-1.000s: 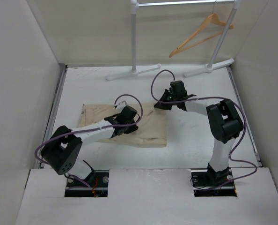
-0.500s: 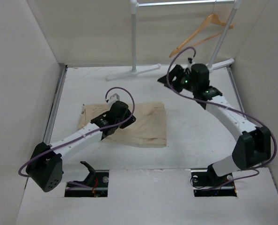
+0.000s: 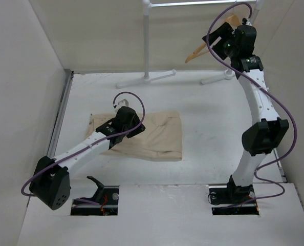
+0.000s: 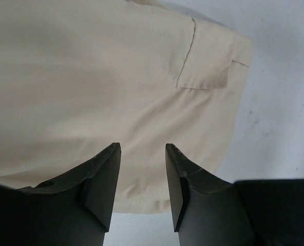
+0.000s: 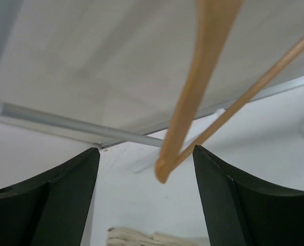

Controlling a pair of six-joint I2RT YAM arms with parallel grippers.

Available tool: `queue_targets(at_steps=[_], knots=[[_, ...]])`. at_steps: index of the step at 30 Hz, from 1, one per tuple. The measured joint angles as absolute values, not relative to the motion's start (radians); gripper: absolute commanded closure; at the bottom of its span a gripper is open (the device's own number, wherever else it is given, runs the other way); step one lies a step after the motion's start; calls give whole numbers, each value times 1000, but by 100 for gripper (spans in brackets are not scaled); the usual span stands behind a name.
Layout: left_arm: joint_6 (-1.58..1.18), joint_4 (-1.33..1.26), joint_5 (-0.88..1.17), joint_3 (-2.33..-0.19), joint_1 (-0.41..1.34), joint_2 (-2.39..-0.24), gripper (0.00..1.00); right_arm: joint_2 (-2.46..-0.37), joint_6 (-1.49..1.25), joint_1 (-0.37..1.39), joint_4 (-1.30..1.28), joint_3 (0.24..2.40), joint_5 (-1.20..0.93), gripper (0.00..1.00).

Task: Place the trousers on the hanger
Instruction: Pick up the hanger from the clothesline.

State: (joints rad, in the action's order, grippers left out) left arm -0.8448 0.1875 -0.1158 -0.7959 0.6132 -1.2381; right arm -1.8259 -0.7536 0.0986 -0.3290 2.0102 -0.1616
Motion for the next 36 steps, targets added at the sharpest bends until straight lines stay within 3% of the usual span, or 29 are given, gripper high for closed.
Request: queue_targets(at_steps=[7, 17, 27, 32, 36], knots=[[-827, 188, -72, -796, 551, -1235, 61, -1995, -722, 67, -487, 2227, -104, 26], [-824, 189, -49, -796, 548, -1239, 61, -2117, -752, 52, -494, 2355, -200, 31], [-824, 189, -44, -795, 548, -1244, 61, -2187, -793, 52, -485, 2368, -270, 54], [-824, 189, -44, -794, 547, -1244, 61, -2187, -795, 54, -441, 2369, -296, 70], [-824, 189, -42, -793, 541, -1244, 61, -2186, -804, 54, -441, 2369, -301, 75]])
